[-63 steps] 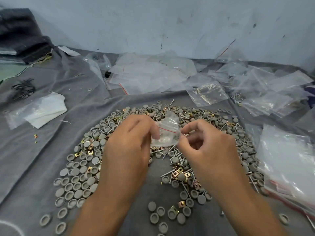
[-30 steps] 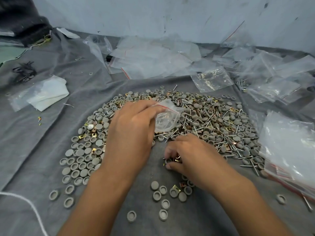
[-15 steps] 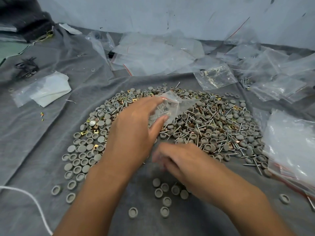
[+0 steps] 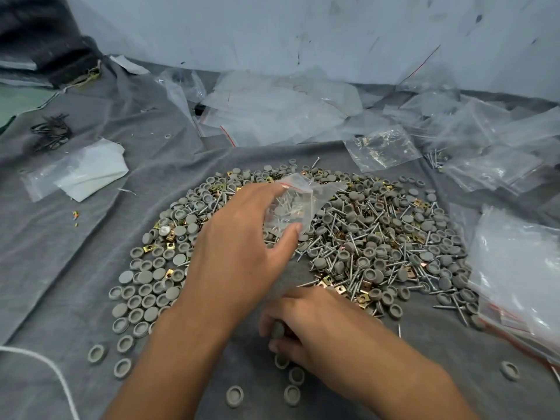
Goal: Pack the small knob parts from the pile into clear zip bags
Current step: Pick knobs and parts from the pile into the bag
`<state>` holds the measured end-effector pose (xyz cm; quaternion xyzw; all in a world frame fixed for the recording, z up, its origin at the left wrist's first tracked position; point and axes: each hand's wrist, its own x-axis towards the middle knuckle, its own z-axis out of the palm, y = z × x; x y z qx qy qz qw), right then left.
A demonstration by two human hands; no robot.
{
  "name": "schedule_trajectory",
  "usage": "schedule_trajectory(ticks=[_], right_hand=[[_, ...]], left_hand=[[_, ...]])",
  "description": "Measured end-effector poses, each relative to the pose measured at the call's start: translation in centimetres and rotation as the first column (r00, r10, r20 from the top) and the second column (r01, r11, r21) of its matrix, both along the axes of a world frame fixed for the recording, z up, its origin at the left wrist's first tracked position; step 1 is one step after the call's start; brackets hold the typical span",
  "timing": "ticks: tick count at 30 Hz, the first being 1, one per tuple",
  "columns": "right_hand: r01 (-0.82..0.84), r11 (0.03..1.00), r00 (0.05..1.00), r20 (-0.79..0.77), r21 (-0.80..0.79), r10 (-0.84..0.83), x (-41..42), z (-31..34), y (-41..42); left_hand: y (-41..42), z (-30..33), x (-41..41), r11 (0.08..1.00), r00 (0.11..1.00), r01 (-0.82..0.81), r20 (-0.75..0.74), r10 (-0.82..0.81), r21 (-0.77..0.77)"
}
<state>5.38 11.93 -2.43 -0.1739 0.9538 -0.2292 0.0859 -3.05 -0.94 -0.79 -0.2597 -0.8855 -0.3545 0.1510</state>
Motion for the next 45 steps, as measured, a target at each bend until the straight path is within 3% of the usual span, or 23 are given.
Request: schedule_trajectory(ticks=[4,6,9,11,14,20,25,30,32,34,35,37,39,45], right_hand=[[0.054,0.977,0.998,0.027,-0.206,-0.049,-0.6,0.8,1.7],[0.171,0.89,0.962,-0.123,-0.424,-0.243,-0.8,2.1,3.4],[0.156,0.765,0.782,-0.395,-0.625,-0.482,-1.1,3.6,4.6],[0.147,0.795,0.683,-0.521,-0.589,-0.512,-1.6,3.6,4.1],[0.196,0.854,0.612,-0.621,-0.482,-0.49,-2.3,2.8,3.6],[0.199,0.798,0.503,-0.639,-0.569,-0.582,-1.9,3.4,3.8],[0.263,0.901,0.561,-0.705,-0.345,-0.434,-2.3,2.9,3.2],[0.265,0.863,0.648,-0.584,-0.429,-0.489,-1.3,3.6,4.1],[0.284,0.891,0.799,-0.426,-0.355,-0.424,-0.7,3.7,4.5],[0.224,0.959,0.964,-0.105,-0.176,-0.244,-0.4,3.2,4.3],[0.14,0.988,0.99,0.038,-0.071,-0.137,-0.4,2.7,3.9],[-0.013,0.998,0.986,0.168,0.067,0.002,-0.2,1.5,2.7],[-0.06,0.994,0.983,0.177,0.092,0.043,-0.2,0.9,1.5],[-0.051,0.993,0.989,0.144,0.103,0.035,-0.2,0.5,0.3]], left_hand=[[-0.2,0.0,0.1,0.994,0.998,-0.065,-0.029,0.062,-0.089],[-0.3,0.1,0.1,0.988,0.995,-0.089,-0.043,0.085,-0.127],[0.1,0.0,0.4,0.996,1.0,-0.024,-0.022,0.022,-0.086],[0.7,0.1,0.6,0.998,0.999,0.054,-0.003,-0.054,-0.041],[1.2,0.2,0.8,0.995,0.995,0.097,0.001,-0.097,-0.013],[0.9,0.1,0.9,0.997,0.996,0.082,0.025,-0.082,0.001],[1.2,0.3,1.0,0.994,0.995,0.095,0.023,-0.096,0.045],[0.9,0.3,0.6,0.997,0.999,0.051,0.005,-0.052,0.053],[0.6,0.4,0.4,0.998,1.0,0.014,-0.008,-0.014,0.067],[0.4,0.6,0.2,0.996,1.0,-0.027,-0.011,0.028,0.09],[0.4,0.6,0.2,0.994,0.999,-0.041,-0.016,0.043,0.106],[0.5,0.6,0.4,0.983,0.998,-0.06,0.008,0.059,0.174],[0.7,0.6,0.5,0.971,0.996,-0.077,0.063,0.065,0.225],[0.9,0.5,0.6,0.996,0.997,-0.053,0.059,0.049,0.068]])
